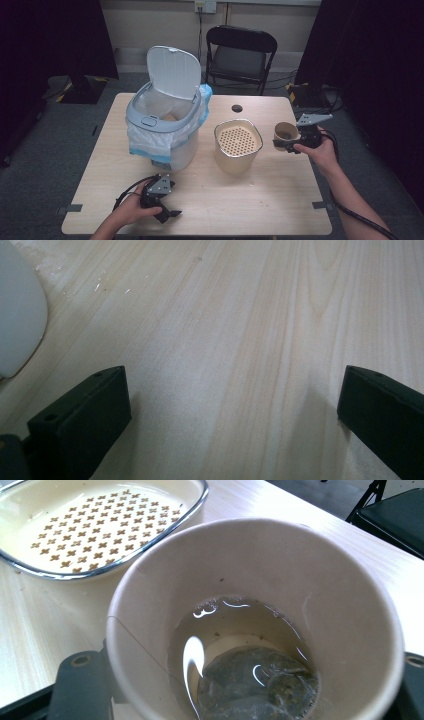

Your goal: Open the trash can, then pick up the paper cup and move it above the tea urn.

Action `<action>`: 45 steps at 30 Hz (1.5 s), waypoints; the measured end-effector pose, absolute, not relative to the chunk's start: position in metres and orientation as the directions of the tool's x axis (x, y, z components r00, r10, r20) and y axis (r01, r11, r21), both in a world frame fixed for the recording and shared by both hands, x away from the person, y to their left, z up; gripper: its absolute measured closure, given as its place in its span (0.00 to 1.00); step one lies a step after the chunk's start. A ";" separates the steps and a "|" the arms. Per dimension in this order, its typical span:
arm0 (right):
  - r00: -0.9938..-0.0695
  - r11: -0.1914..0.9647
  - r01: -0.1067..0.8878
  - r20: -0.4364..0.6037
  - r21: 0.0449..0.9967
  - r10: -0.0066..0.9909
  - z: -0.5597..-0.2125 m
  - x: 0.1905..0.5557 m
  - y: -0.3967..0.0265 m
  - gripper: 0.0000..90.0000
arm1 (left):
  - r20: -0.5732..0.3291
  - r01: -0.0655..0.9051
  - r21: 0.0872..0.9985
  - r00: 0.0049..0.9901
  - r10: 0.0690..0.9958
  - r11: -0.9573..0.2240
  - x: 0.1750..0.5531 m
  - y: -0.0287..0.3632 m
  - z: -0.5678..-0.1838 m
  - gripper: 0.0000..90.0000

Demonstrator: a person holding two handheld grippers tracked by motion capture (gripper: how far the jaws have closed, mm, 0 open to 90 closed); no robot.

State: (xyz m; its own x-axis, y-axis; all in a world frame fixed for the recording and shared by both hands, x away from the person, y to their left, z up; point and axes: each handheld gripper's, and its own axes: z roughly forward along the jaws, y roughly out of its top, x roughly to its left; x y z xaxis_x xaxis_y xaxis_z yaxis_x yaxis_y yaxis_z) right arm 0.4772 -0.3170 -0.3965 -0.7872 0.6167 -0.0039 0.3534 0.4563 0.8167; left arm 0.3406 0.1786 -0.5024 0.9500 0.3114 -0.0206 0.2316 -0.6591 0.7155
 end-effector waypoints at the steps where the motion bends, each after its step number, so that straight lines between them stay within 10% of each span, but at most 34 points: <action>1: -0.787 0.455 0.354 -0.002 0.817 0.617 -0.396 0.478 -0.317 0.29 | -0.019 0.232 0.716 0.949 0.313 -0.659 0.341 0.179 -0.502 0.00; 45: -0.772 0.479 0.314 -0.073 0.820 0.632 -0.367 0.529 -0.286 0.29 | -0.020 0.231 0.715 0.950 0.312 -0.659 0.341 0.179 -0.502 0.00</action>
